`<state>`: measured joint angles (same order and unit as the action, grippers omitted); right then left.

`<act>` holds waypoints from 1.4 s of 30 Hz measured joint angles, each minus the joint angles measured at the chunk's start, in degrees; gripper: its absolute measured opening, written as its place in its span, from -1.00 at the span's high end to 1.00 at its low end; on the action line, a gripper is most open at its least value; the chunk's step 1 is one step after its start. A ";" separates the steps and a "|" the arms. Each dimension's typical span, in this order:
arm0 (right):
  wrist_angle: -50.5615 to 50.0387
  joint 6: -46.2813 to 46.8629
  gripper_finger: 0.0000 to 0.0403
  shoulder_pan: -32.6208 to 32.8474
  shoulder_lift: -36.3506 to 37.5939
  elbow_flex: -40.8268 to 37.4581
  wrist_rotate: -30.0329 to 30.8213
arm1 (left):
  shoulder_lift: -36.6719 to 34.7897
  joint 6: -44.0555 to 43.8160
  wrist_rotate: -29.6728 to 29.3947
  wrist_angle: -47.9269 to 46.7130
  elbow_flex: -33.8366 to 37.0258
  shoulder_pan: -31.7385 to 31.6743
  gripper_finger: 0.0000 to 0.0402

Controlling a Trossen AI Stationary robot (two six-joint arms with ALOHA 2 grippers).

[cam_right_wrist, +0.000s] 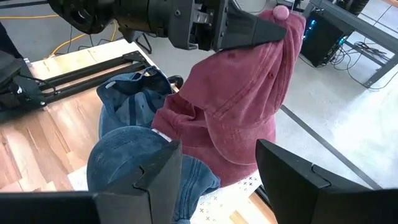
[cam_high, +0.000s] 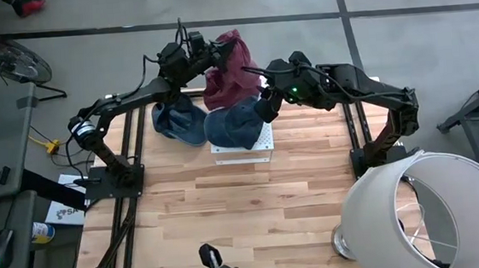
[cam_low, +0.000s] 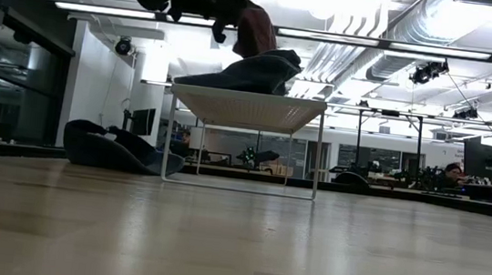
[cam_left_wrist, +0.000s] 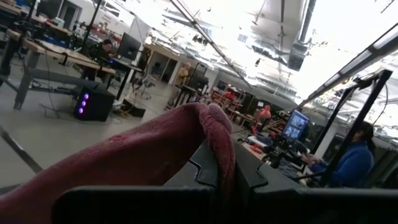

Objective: Pick & Place hat
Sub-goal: Stack the red cap on top of the other red cap on the shelf

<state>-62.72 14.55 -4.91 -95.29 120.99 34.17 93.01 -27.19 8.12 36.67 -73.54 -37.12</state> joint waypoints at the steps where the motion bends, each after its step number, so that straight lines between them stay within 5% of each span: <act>1: 0.00 0.00 0.01 0.00 0.00 0.00 0.00 | 0.00 0.14 -0.01 -0.29 0.00 0.00 0.98; 42: 0.21 0.62 0.01 -2.67 -5.70 0.04 -0.20 | 1.81 -0.12 -0.11 -6.06 0.02 0.39 0.96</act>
<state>-62.51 15.17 -7.58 -100.98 121.03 33.98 94.83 -27.31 8.01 30.61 -73.52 -36.73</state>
